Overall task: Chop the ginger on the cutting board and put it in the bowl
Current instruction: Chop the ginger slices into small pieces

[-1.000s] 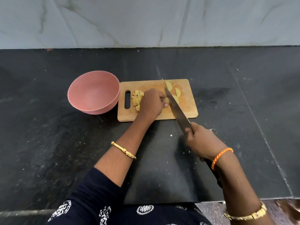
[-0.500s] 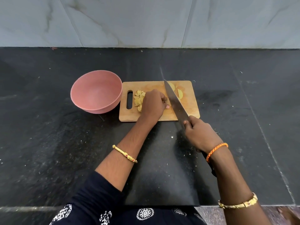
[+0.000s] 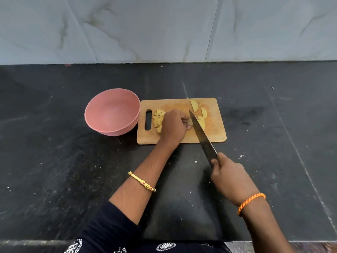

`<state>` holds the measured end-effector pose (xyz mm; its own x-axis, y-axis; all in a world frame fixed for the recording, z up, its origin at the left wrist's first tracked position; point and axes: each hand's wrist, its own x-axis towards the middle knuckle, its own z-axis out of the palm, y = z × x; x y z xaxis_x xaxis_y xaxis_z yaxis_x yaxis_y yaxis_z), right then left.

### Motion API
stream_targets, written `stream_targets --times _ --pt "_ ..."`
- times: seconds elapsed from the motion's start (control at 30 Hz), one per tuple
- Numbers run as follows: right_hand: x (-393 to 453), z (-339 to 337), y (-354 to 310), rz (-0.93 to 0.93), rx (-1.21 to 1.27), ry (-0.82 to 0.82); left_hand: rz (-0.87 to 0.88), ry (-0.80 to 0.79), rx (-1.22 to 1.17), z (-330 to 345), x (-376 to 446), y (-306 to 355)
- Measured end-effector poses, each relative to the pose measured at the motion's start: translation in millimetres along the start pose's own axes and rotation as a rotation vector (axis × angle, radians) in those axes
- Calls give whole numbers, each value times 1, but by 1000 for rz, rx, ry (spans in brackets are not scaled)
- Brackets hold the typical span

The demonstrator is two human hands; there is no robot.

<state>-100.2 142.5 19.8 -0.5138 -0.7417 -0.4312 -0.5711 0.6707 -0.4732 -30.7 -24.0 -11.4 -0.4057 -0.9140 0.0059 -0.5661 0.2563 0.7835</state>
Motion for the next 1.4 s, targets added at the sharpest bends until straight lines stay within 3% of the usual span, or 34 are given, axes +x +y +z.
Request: stream_targets --times 0.2,1.0,1.4 --pt "11 -5 -11 -31 93 51 -28 3 0 0 2 -3" --pt "-4 -12 7 -8 28 -116 -47 -44 -33 -3 4 -1" --pt "25 -8 -16 -16 -33 -27 -67 -6 -54 -2 1 -1"
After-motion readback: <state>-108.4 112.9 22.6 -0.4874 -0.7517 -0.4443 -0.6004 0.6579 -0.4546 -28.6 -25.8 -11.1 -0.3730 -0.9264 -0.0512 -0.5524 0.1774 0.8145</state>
